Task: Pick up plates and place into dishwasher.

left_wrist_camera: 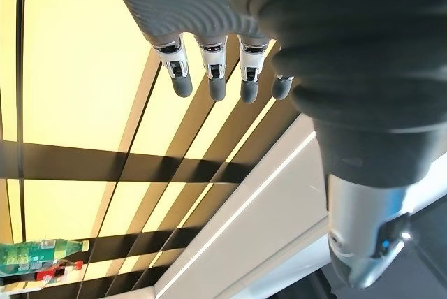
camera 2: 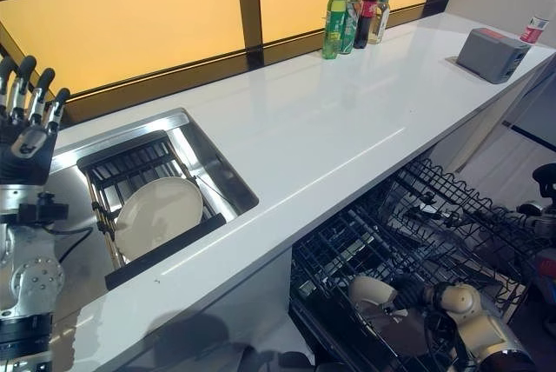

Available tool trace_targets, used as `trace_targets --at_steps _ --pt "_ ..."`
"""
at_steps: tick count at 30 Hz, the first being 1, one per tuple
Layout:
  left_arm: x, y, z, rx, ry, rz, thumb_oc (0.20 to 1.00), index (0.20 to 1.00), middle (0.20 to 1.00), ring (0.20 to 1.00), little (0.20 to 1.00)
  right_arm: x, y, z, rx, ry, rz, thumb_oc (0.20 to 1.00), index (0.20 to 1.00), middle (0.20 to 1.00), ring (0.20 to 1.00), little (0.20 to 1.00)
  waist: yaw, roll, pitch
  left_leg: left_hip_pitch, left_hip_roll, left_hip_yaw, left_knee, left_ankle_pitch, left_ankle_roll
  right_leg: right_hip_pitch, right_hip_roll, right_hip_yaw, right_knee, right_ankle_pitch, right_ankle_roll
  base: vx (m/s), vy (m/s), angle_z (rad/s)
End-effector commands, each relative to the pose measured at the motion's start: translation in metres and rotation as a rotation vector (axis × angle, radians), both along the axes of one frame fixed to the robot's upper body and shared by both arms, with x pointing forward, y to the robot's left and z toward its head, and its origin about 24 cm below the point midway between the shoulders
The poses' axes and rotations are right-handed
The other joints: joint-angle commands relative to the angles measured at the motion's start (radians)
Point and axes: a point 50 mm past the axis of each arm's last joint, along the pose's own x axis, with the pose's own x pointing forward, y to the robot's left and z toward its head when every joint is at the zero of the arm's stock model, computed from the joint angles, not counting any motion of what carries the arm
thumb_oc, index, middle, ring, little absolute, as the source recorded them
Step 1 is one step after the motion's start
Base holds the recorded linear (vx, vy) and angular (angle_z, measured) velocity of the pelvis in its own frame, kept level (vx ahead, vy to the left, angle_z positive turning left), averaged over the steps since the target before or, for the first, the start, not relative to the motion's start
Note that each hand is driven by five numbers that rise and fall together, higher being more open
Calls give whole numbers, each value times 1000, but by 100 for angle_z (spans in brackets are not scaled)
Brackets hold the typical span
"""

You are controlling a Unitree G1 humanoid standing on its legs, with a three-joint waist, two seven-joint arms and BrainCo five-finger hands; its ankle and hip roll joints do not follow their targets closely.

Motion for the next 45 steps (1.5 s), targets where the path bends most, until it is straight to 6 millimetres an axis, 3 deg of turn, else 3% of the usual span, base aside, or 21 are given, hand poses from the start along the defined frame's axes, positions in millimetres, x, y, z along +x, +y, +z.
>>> trace_targets --at_steps 1,7,18,19,20,21,28,38,45 --pt "4 -11 14 76 -32 -33 1000 1000 1000 1000 1000 -24 23 -29 4 137 89 200 200 200 200 200 33 -13 -46 -178 -17 -89 -25 175 -30 56 -13 -20 241 -296 7 -8 33 0" --pt "6 -11 19 74 -40 -39 1000 1000 1000 1000 1000 -37 35 -48 10 198 78 200 200 200 200 200 41 -11 -46 -187 -24 -102 -20 176 -27 57 -13 -22 239 -297 5 -1 2 1" --pt "3 -6 20 69 -42 -33 1000 1000 1000 1000 1000 -32 33 -44 24 97 -11 200 200 200 200 200 46 -15 -57 -188 -27 -110 -17 175 -26 64 -8 -25 231 -296 0 -2 0 2" --pt "3 -5 20 69 -42 -34 1000 1000 1000 1000 1000 -31 34 -43 29 87 -20 238 238 238 238 238 46 -15 -57 -187 -27 -110 -17 175 -26 65 -8 -24 230 -295 0 0 0 0" --pt "2 -4 19 67 -42 -33 1000 1000 1000 1000 1000 -29 33 -42 29 69 -33 815 815 815 815 815 45 -14 -59 -186 -27 -110 -18 175 -25 66 -7 -24 229 -295 0 0 0 0" --pt "2 -3 18 66 -42 -32 1000 1000 1000 1000 1000 -28 32 -41 26 55 -43 1000 1000 1000 1000 1000 44 -14 -61 -186 -26 -109 -18 175 -26 67 -7 -24 229 -295 0 0 0 0" --pt "-1 1 14 55 -49 -16 1000 1000 1000 1000 1000 -5 19 -14 20 -146 -139 1000 1000 1000 1000 1000 32 -13 -73 -181 -24 -101 -27 178 -25 74 -5 -16 207 -283 0 -18 7 0" --pt "-10 16 1 29 -49 56 1000 1000 1000 1000 1000 31 -5 64 19 -511 -212 1000 1000 1000 1000 1000 13 -10 -93 -176 -16 -77 -51 188 -28 81 -14 5 161 -252 10 -37 18 -1" --pt "-15 22 -2 36 -46 112 1000 1000 1000 1000 1000 45 -10 115 25 -765 -240 1000 1000 1000 1000 1000 13 -8 -107 -177 -8 -67 -72 194 -32 84 -21 9 136 -242 19 -36 22 -1"
